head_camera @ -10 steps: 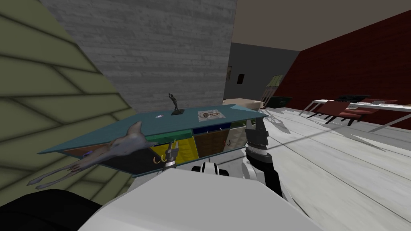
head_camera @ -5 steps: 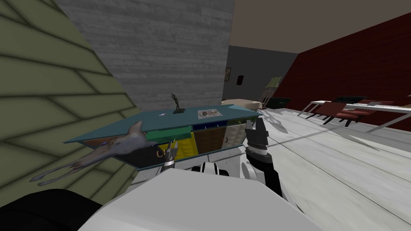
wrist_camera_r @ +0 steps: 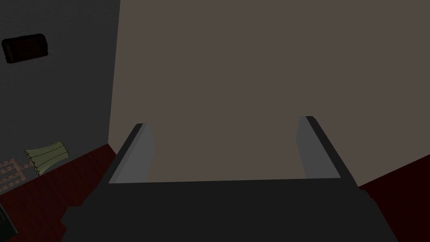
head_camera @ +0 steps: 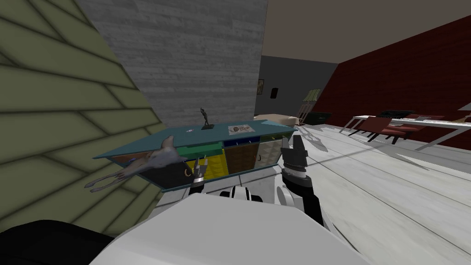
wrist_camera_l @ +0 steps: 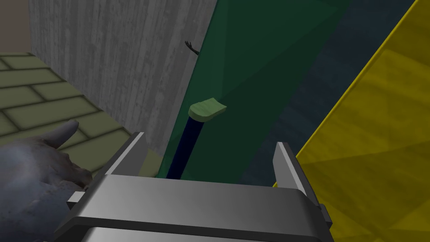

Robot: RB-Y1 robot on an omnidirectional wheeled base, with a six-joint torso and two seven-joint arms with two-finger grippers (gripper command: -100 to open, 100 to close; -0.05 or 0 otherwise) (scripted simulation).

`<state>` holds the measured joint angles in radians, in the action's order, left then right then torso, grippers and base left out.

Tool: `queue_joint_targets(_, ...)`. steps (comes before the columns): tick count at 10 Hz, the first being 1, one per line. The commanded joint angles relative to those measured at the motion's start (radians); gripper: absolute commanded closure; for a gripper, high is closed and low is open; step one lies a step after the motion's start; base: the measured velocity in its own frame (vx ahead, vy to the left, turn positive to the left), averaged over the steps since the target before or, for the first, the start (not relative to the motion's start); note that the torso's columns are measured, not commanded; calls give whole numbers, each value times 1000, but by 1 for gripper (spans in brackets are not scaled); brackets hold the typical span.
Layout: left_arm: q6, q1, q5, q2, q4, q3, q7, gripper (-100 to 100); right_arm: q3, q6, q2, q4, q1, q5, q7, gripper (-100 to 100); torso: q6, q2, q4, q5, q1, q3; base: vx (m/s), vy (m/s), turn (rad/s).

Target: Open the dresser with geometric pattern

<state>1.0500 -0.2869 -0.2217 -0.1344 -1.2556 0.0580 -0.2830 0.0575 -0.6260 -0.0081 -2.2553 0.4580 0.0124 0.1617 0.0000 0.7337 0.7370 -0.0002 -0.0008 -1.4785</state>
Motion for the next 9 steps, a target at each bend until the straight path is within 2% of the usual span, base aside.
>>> queue_joint_targets(1, -17, 82, -4, 10, 58, 11, 24, -100, 0, 0, 0, 0, 0, 0, 0, 0, 0, 2, 0, 0, 0, 1, -89, 27, -5)
queue_joint_targets(2, -17, 94, -4, 10, 58, 11, 24, -100, 0, 0, 0, 0, 0, 0, 0, 0, 0, 4, 1, 0, 0, 2, -38, 15, -1)
queue_joint_targets(3, -37, 128, -7, 20, 96, 21, 47, -100, 0, 0, 0, 0, 0, 0, 0, 0, 0, 3, 1, 0, 0, 2, -83, 20, -3)
queue_joint_targets(5, -37, 169, -7, 20, 106, 21, 47, -100, 0, 0, 0, 0, 0, 0, 0, 0, 0, 6, 2, 0, 1, 4, -72, 21, -5)
queue_joint_targets(6, -56, 206, -11, 29, 152, 32, 71, -100, 0, 0, 0, 0, 0, 0, 0, 0, 0, 3, 1, 0, 1, 2, -93, 40, -6)
queue_joint_targets(7, -56, 239, -11, 29, 154, 32, 71, -100, 0, 0, 0, 0, 0, 0, 0, 0, 0, 5, 1, 1, 2, 3, -103, 32, -7)
queue_joint_targets(8, -76, 275, -15, 39, 201, 42, 94, -100, 0, 0, 0, 0, 0, 0, 0, 0, 0, 5, 1, 0, 1, 3, -144, 38, -9)
queue_joint_targets(9, -76, 313, -15, 39, 201, 42, 94, -100, 0, 0, 0, 0, 0, 0, 0, 0, 0, 7, 2, 0, 1, 4, -119, 31, -6)
